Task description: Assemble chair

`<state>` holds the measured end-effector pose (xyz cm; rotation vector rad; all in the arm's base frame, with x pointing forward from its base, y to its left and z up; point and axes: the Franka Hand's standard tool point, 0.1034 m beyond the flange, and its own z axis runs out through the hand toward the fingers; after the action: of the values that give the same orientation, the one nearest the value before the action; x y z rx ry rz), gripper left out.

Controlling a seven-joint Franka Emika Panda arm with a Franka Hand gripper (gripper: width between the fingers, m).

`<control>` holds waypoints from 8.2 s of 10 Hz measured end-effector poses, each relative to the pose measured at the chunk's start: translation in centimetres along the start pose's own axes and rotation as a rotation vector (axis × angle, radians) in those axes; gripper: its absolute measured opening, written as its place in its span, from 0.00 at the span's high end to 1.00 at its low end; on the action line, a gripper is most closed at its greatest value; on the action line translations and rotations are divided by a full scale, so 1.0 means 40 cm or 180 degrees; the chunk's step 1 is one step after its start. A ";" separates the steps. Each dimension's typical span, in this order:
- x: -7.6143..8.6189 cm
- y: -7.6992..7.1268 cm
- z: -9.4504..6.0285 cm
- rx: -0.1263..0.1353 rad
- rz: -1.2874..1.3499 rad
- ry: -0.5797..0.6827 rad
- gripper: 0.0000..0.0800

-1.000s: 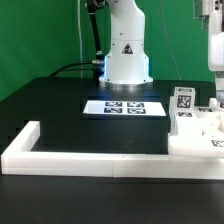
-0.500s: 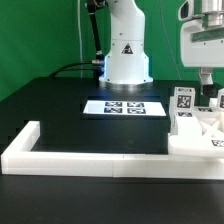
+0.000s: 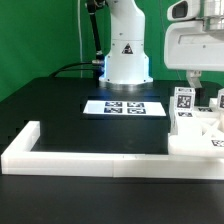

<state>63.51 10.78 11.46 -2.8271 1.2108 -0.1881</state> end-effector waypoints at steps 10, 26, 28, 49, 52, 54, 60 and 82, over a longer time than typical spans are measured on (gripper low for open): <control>0.005 0.003 0.000 0.0001 0.0096 0.0010 0.99; -0.012 -0.015 -0.006 -0.0033 -0.1035 0.0116 0.19; -0.018 -0.016 -0.004 -0.0072 -0.1857 0.0149 0.19; -0.032 0.024 0.002 -0.0109 -0.2253 0.0171 0.64; -0.029 0.026 0.003 -0.0093 -0.1632 0.0175 0.64; -0.017 0.031 0.003 -0.0089 -0.1143 0.0178 0.64; -0.015 0.030 0.003 0.0029 0.0839 0.0146 0.64; -0.040 0.021 0.008 -0.0095 -0.1951 0.0112 0.42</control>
Offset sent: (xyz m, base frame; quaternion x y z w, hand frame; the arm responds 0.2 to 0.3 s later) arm 0.0000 0.0000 0.0000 0.0000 0.0000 0.0000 1.0000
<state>61.87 11.37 10.92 -3.1365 0.3133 -0.2448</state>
